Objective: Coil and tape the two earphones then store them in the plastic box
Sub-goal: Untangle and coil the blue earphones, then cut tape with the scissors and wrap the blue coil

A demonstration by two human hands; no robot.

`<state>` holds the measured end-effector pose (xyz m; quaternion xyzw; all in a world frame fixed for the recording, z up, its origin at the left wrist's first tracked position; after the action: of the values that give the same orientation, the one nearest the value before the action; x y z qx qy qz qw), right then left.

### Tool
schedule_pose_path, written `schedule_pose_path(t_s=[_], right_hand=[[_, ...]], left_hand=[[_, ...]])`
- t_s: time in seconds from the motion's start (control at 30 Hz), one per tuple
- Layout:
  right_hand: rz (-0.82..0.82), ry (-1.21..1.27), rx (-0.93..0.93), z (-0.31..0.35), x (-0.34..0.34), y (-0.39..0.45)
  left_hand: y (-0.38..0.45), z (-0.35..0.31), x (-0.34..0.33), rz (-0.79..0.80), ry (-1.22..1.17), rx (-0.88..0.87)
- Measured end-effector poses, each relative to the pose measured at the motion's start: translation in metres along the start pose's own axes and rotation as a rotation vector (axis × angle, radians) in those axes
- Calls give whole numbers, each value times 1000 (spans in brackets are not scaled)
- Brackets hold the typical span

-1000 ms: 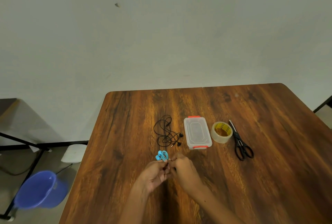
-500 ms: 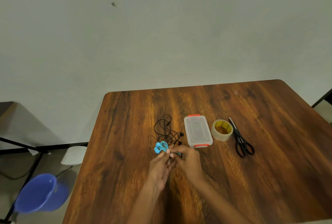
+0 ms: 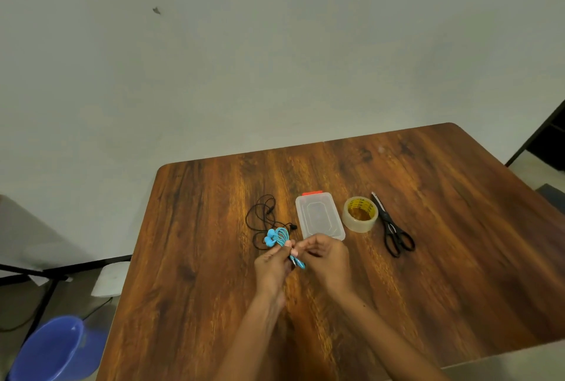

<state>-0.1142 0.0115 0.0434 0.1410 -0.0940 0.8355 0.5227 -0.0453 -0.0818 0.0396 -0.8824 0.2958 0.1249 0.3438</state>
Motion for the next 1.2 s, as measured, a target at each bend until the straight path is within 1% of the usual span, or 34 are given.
schedule_pose_path(t_s=[0.1, 0.23, 0.3, 0.4, 0.47, 0.53, 0.63, 0.73, 0.8, 0.87, 0.9, 0.93, 1.1, 1.17, 1.2], right_hand=[[-22, 55, -24, -8, 23, 10], [40, 120, -89, -27, 55, 24], [27, 77, -111, -42, 78, 34], [-51, -144, -73, -65, 116, 55], [-28, -337, -25, -78, 135, 70], [67, -559, 60, -91, 146, 85], [288, -914, 216, -108, 144, 100], [470, -1126, 289, -124, 138, 111], [547, -1230, 279, -133, 131, 116], [525, -1284, 251, -134, 134, 117], [529, -1290, 320, -132, 125, 130], [497, -1284, 346, -132, 123, 132], [432, -1272, 319, -132, 123, 126], [406, -1195, 275, -133, 128, 123], [361, -1089, 213, -131, 131, 121]], left_hand=[[3, 4, -23, 10, 23, 4], [8, 15, -54, 16, 84, 20], [10, 22, -70, -1, 92, 42], [13, 32, -92, -22, 86, 45], [15, 41, -104, -34, 93, 41], [15, 51, -114, -48, 88, 48], [16, 61, -121, -61, 84, 58], [20, 66, -125, -85, 78, 64], [20, 63, -123, -77, 95, 77], [20, 64, -125, -53, 119, 91], [24, 62, -120, -112, 77, 56], [24, 63, -120, -120, 66, 51], [21, 66, -116, -68, 100, 49], [22, 68, -113, -23, 143, 20], [23, 69, -110, 2, 186, -5]])
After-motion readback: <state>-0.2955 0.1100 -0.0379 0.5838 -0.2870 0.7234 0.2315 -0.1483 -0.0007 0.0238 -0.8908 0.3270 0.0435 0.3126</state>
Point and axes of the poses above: each hand's wrist, its own y-axis towards the middle knuckle, its own x-axis out of the back of the hand, z = x × y, the point moved 3 cm from there along y, towards the middle knuckle, and after that the axes turned 10 degrees about -y, right-handed, at the moved point
